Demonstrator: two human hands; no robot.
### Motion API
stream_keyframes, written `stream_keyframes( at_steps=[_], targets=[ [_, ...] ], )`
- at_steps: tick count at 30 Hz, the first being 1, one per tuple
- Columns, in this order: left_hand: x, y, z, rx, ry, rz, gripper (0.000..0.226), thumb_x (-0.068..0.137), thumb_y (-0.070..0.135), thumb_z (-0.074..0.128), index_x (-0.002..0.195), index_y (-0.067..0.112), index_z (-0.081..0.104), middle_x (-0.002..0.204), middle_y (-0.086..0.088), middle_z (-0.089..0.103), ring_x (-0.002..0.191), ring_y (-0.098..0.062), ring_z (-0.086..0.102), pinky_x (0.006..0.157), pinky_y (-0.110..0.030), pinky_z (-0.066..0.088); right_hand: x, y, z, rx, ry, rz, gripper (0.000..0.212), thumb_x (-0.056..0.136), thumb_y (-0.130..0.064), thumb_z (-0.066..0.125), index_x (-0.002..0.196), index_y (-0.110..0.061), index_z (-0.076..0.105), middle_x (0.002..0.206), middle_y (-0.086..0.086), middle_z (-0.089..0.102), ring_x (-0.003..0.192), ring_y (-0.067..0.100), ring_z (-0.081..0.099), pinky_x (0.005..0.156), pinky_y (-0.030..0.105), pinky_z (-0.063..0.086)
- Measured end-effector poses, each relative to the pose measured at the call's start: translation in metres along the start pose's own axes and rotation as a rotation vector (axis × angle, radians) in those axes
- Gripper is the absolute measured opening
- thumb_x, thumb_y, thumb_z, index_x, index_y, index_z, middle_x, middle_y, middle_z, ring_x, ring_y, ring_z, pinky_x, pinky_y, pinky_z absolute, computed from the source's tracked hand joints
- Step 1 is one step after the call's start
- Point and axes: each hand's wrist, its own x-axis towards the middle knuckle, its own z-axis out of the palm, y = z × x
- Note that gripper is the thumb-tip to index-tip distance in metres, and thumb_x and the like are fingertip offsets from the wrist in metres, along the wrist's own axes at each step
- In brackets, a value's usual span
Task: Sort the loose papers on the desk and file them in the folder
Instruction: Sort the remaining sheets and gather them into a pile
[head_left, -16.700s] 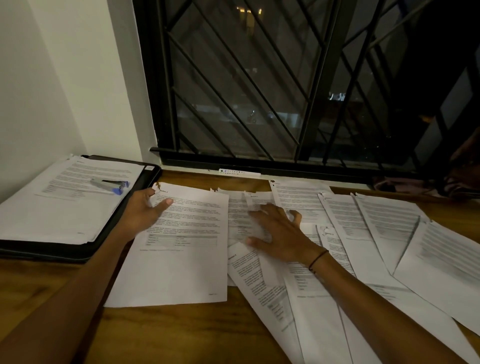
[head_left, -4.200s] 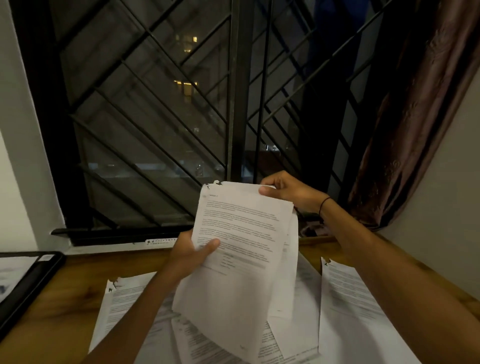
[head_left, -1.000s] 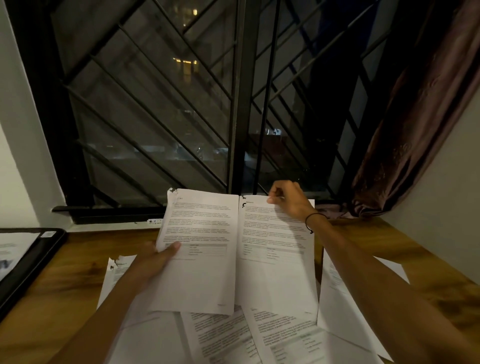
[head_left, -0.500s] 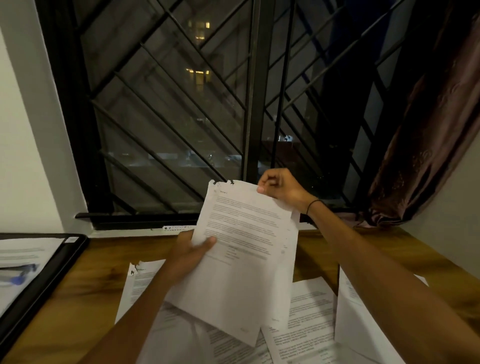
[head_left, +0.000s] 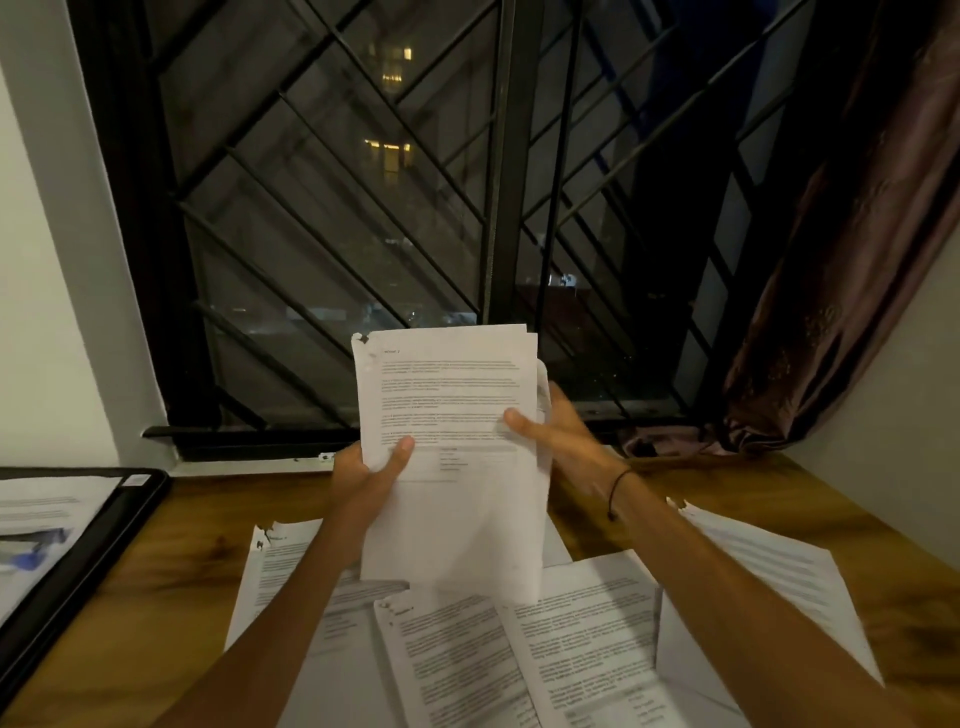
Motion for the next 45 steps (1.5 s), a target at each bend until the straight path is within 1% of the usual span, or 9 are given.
stream_keyframes(
  at_steps=[5, 9, 16, 25, 31, 35, 38, 41, 45],
  targets=[
    [-0.004, 0.010, 0.006, -0.056, -0.086, 0.010, 0.035, 0.088, 0.025, 0.078, 0.120, 0.025, 0.063, 0.111, 0.011, 0.068, 0.098, -0.005, 0.065, 0.077, -0.020, 0.054, -0.002, 0.007, 0.008, 0.183, -0.036, -0.111, 0.057, 0.086, -0.007, 0.082, 0.138, -0.010, 0.057, 0.131, 0.013, 0.070, 0.119, 0.035, 0.068, 0.099, 0.061, 0.054],
    [0.000, 0.014, 0.000, -0.002, -0.197, 0.049, 0.039, 0.083, 0.023, 0.083, 0.117, 0.029, 0.065, 0.113, 0.013, 0.071, 0.102, -0.007, 0.069, 0.078, -0.019, 0.058, 0.002, -0.014, 0.002, 0.072, -0.044, -0.100, 0.050, 0.086, -0.007, 0.081, 0.133, -0.010, 0.063, 0.126, 0.012, 0.072, 0.115, 0.034, 0.071, 0.097, 0.063, 0.055],
    [0.008, 0.030, 0.001, -0.074, -0.241, 0.097, 0.047, 0.085, 0.028, 0.080, 0.129, 0.017, 0.068, 0.124, 0.003, 0.073, 0.113, -0.017, 0.071, 0.095, -0.041, 0.059, 0.002, -0.042, 0.007, 0.096, -0.072, -0.159, 0.051, 0.084, 0.000, 0.080, 0.132, -0.007, 0.062, 0.125, 0.017, 0.071, 0.117, 0.036, 0.069, 0.098, 0.060, 0.055],
    [0.003, 0.016, -0.011, 0.072, -0.258, -0.054, 0.043, 0.077, 0.033, 0.086, 0.116, 0.026, 0.070, 0.113, 0.008, 0.075, 0.107, -0.016, 0.071, 0.086, -0.033, 0.059, -0.001, -0.007, 0.012, 0.061, -0.129, -0.099, 0.050, 0.089, -0.010, 0.080, 0.135, -0.014, 0.060, 0.131, 0.014, 0.069, 0.120, 0.036, 0.067, 0.101, 0.065, 0.052],
    [0.010, 0.019, -0.014, 0.098, -0.200, -0.023, 0.054, 0.084, 0.041, 0.081, 0.131, 0.020, 0.064, 0.123, 0.006, 0.071, 0.112, -0.014, 0.068, 0.095, -0.036, 0.057, 0.005, -0.009, 0.020, 0.095, -0.135, -0.072, 0.050, 0.091, -0.014, 0.078, 0.137, -0.013, 0.060, 0.131, 0.013, 0.069, 0.122, 0.034, 0.067, 0.102, 0.063, 0.052],
    [0.015, 0.025, -0.032, 0.107, -0.170, -0.038, 0.042, 0.091, 0.029, 0.075, 0.130, 0.018, 0.065, 0.124, 0.004, 0.070, 0.111, -0.016, 0.066, 0.095, -0.037, 0.055, 0.006, -0.019, 0.025, 0.096, -0.150, -0.029, 0.044, 0.099, -0.035, 0.063, 0.136, -0.009, 0.062, 0.129, 0.011, 0.071, 0.120, 0.031, 0.068, 0.102, 0.055, 0.055],
    [0.013, 0.014, -0.057, 0.162, -0.134, -0.128, 0.041, 0.090, 0.030, 0.076, 0.128, 0.019, 0.066, 0.118, 0.003, 0.071, 0.105, -0.016, 0.068, 0.089, -0.035, 0.057, 0.002, -0.006, 0.020, 0.001, -0.147, -0.018, 0.045, 0.104, -0.044, 0.053, 0.128, -0.008, 0.066, 0.120, 0.014, 0.074, 0.112, 0.030, 0.072, 0.094, 0.048, 0.060],
    [0.005, 0.001, -0.073, 0.206, -0.120, -0.213, 0.034, 0.090, 0.027, 0.076, 0.121, 0.015, 0.067, 0.109, 0.001, 0.073, 0.096, -0.016, 0.071, 0.075, -0.031, 0.059, -0.001, 0.022, 0.012, -0.209, -0.064, 0.000, 0.029, 0.099, -0.031, 0.066, 0.119, -0.009, 0.068, 0.110, 0.009, 0.076, 0.105, 0.026, 0.073, 0.092, 0.040, 0.061],
    [-0.001, -0.014, -0.085, 0.266, -0.068, -0.321, 0.018, 0.092, 0.022, 0.075, 0.102, 0.017, 0.061, 0.104, -0.004, 0.068, 0.089, -0.020, 0.067, 0.079, -0.040, 0.058, 0.004, 0.066, -0.005, -0.787, -0.069, 0.025, 0.049, 0.090, -0.034, 0.078, 0.134, -0.027, 0.058, 0.136, -0.003, 0.059, 0.126, 0.021, 0.057, 0.103, 0.040, 0.054]
  ],
)
